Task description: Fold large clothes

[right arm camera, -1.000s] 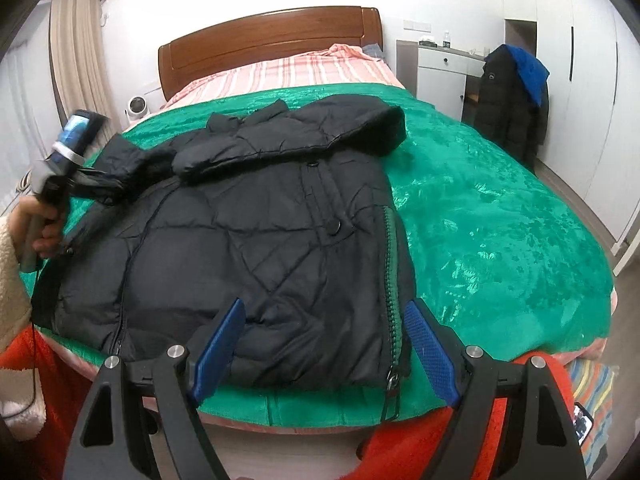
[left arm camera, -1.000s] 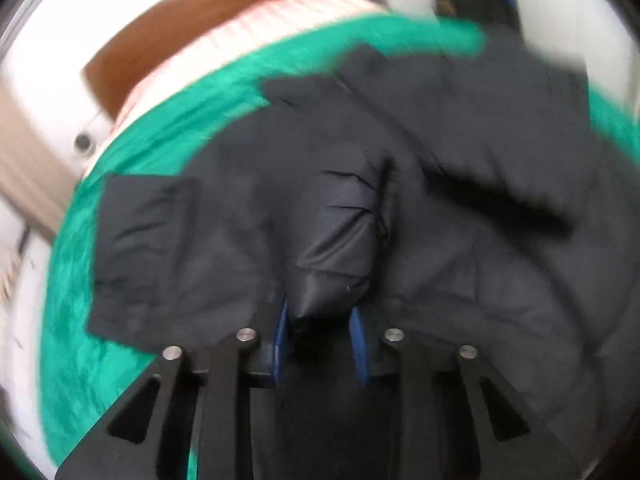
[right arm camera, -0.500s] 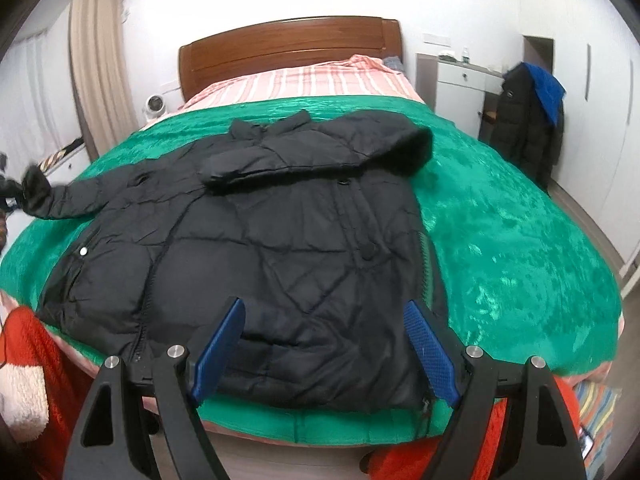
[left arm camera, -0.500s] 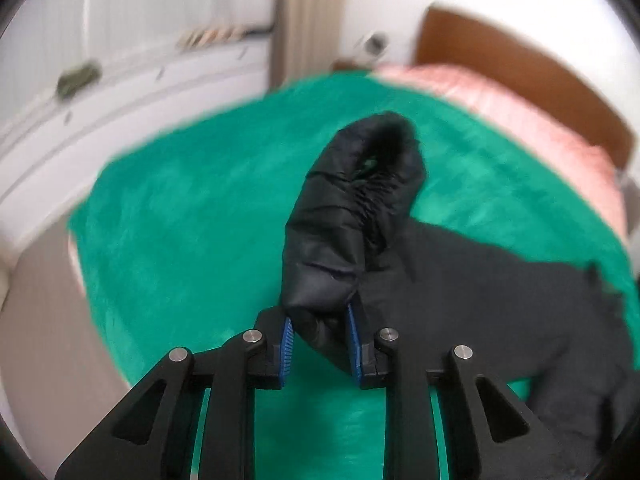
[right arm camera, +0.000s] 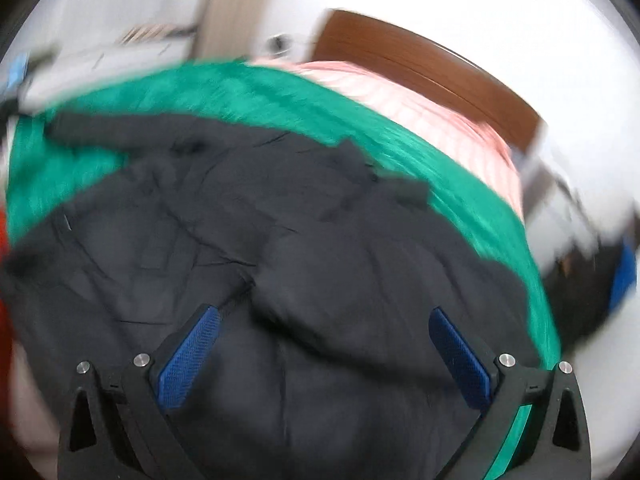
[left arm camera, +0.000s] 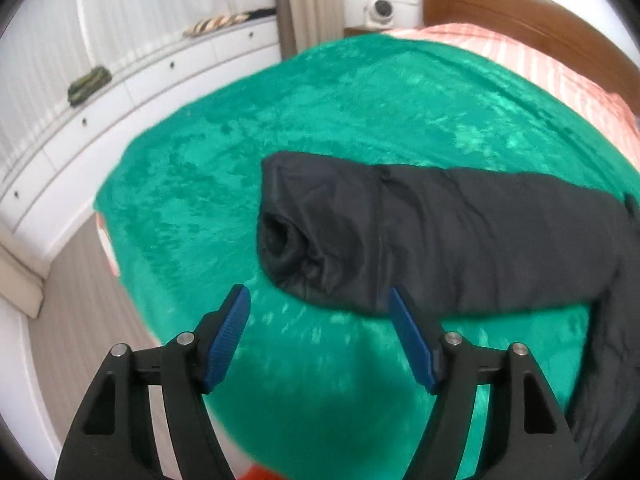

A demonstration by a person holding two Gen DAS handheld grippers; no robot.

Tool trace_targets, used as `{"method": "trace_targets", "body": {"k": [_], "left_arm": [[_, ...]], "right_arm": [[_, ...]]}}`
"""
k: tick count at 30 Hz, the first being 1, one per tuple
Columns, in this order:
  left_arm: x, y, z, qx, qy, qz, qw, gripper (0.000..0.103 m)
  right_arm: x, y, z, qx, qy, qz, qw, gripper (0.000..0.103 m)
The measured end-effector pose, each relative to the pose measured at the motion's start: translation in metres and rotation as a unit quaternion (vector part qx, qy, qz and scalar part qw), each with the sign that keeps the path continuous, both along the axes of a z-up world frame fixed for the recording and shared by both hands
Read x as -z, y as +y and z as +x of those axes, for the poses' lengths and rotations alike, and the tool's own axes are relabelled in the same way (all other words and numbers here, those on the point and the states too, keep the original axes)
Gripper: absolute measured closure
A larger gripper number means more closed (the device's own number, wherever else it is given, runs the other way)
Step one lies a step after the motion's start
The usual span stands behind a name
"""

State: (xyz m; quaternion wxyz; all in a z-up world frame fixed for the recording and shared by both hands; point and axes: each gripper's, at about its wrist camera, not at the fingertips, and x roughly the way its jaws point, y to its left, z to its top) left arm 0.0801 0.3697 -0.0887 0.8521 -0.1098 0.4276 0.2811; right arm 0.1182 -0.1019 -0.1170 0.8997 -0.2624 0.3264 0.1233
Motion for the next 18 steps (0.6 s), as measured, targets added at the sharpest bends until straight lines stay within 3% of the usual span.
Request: {"method": "trace_targets", "body": {"k": [2,3,4,5,6,7,9,12,15,18], "left_arm": [[-0.014,-0.011,-0.018,0.016,-0.011,0.007,0.9998,0.027],[-0.018,-0.015,-0.022,0.024,-0.013,0.008,0.9996,0.026],[-0.024,-0.02,-0.027,0.031,-0.017,0.009,0.9993,0.025],[-0.029,-0.025,-0.031,0.039,-0.02,0.01,0.999,0.025],[-0.032,-0.031,-0.033,0.047,-0.023,0.01,0.9986,0.025],[-0.034,-0.037,-0.034,0.055,-0.025,0.01,0.9981,0.025],[-0.037,-0.051,-0.032,0.072,-0.026,0.01,0.997,0.025],[-0.042,-0.075,-0.026,0.098,-0.031,-0.001,0.9947,0.025],[-0.048,-0.104,-0.02,0.128,-0.042,-0.011,0.9908,0.025],[-0.047,-0.138,-0.014,0.16,-0.044,-0.007,0.9861,0.025]], "right_arm": [[0.036,0.013,0.028,-0.005,0.017,-0.071,0.997,0.001],[0.045,0.01,0.038,0.005,0.024,-0.071,0.997,0.007],[0.043,0.003,0.042,0.011,0.029,-0.049,0.998,0.032],[0.032,-0.013,0.046,0.033,0.035,0.004,0.999,0.048],[0.02,-0.029,0.046,0.064,0.024,0.036,0.997,0.075],[0.001,-0.053,0.044,0.096,0.01,0.082,0.992,0.077],[-0.051,-0.12,0.034,0.153,-0.02,0.185,0.971,0.081],[-0.112,-0.219,0.01,0.221,-0.063,0.248,0.941,0.083],[-0.151,-0.314,-0.015,0.282,-0.076,0.258,0.921,0.084],[-0.159,-0.384,-0.035,0.342,-0.074,0.236,0.907,0.092]]}}
